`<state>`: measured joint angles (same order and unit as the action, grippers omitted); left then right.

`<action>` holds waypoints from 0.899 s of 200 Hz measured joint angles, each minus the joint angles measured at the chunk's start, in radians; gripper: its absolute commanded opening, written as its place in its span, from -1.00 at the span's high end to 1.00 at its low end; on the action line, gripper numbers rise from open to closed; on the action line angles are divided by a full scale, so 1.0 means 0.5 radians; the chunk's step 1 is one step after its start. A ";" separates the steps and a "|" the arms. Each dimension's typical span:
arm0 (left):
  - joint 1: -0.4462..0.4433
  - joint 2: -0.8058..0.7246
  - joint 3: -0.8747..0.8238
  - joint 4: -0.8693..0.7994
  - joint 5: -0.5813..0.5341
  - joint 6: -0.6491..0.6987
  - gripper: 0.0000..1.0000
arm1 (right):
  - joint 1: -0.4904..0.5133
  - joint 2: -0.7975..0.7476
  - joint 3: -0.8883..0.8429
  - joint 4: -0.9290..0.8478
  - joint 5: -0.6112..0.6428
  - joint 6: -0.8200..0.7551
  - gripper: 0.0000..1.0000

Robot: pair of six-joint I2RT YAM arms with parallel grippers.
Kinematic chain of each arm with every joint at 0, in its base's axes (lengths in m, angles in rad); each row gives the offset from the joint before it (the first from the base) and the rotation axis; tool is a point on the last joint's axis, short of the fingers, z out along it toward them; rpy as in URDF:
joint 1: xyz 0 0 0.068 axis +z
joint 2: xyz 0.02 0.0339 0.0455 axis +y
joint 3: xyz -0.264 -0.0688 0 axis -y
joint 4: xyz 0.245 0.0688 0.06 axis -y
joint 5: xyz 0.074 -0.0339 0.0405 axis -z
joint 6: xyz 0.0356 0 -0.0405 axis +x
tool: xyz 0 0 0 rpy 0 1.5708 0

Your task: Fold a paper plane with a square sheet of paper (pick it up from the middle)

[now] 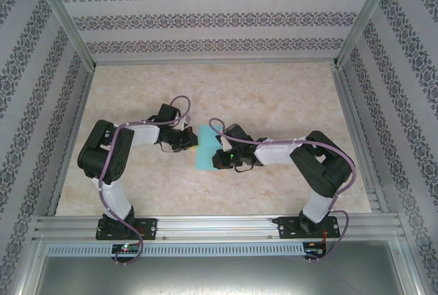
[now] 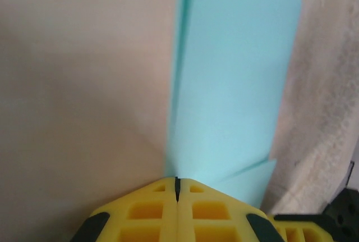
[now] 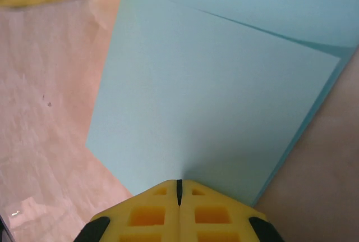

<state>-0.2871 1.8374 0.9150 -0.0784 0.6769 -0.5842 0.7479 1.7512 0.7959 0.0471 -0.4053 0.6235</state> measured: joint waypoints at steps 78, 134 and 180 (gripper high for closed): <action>0.100 -0.067 0.114 -0.078 -0.298 0.043 0.22 | 0.001 -0.129 -0.005 -0.114 0.005 0.174 0.44; 0.104 -0.406 0.093 -0.095 -0.470 0.014 -0.67 | -0.106 -0.436 0.002 0.035 0.222 0.249 -0.14; 0.104 -0.555 -0.006 -0.092 -0.581 0.003 -1.00 | -0.223 -0.269 0.021 0.104 0.240 0.212 -0.11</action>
<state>-0.2352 1.5600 0.9119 -0.1246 0.3862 -0.5827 0.6365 1.6165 0.8066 0.0990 -0.2852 0.7296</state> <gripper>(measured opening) 0.998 0.570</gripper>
